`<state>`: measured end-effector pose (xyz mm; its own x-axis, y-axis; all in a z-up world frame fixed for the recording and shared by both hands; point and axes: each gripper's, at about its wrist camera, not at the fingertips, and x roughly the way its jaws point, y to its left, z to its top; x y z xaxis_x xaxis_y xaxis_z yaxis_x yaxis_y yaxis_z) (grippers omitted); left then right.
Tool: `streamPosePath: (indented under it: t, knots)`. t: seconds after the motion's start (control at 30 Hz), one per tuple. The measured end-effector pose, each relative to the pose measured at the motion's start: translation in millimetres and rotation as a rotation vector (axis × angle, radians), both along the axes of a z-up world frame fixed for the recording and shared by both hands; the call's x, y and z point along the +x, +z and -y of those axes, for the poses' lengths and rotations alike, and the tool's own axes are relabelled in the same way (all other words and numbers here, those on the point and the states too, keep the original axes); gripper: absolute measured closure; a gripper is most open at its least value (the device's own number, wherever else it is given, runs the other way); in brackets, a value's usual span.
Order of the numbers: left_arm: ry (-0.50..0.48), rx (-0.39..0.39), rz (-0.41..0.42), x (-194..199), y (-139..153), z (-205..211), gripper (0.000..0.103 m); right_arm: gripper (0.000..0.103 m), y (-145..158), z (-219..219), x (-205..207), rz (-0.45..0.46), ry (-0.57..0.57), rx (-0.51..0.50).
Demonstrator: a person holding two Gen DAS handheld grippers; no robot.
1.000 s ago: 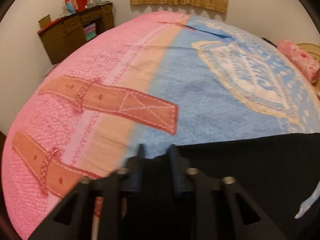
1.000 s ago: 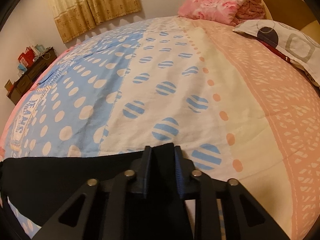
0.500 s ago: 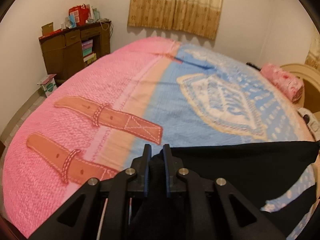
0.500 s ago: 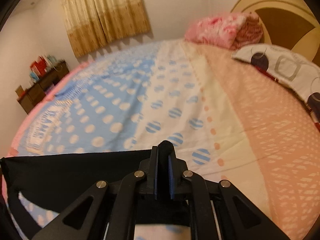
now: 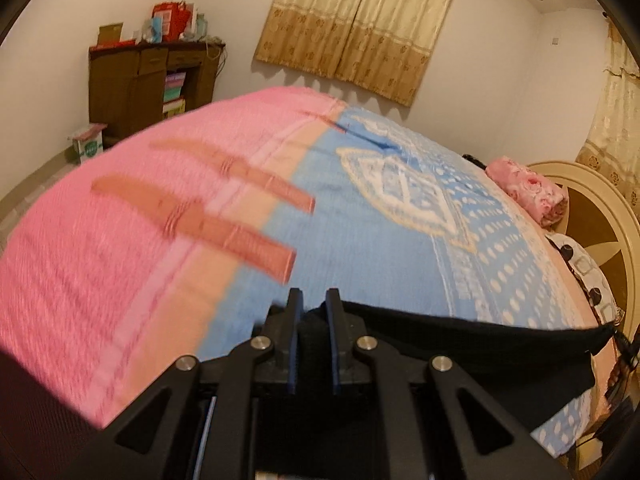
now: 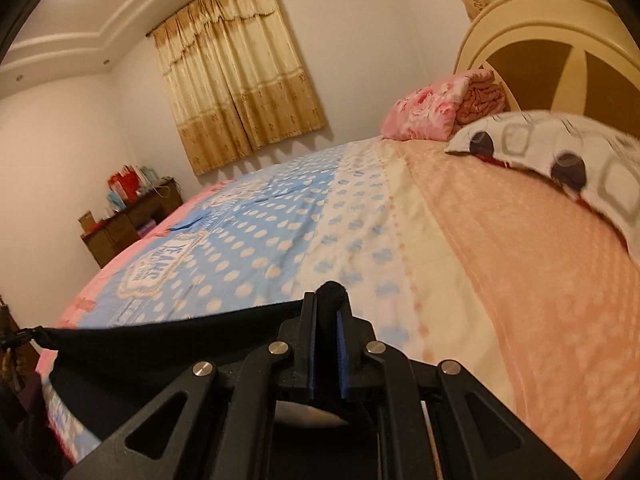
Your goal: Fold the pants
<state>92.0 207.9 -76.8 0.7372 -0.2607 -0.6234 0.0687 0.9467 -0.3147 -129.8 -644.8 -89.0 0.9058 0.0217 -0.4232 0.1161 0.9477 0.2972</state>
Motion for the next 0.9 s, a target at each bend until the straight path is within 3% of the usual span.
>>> streamPosePath:
  t: [0.23,0.5,0.63,0.77,0.9]
  knots:
    - [0.013,-0.006,-0.031,-22,-24,-5,0.09,0.095,-50,3,-42,-0.013,-0.003,0.054]
    - [0.017,-0.004,-0.047,-34,-34,-8,0.088,0.092,-73,0,-62,-0.03,0.033,0.026]
    - [0.069,0.059,-0.077,-40,-37,-11,0.084,0.073,-80,2,-78,-0.033,0.01,0.032]
    - [0.102,0.036,-0.093,-45,-39,-26,0.078,0.053,-81,13,-101,-0.01,-0.065,0.058]
    - [0.13,0.018,-0.089,-50,-39,-33,0.065,0.052,-81,16,-117,0.0,-0.111,0.071]
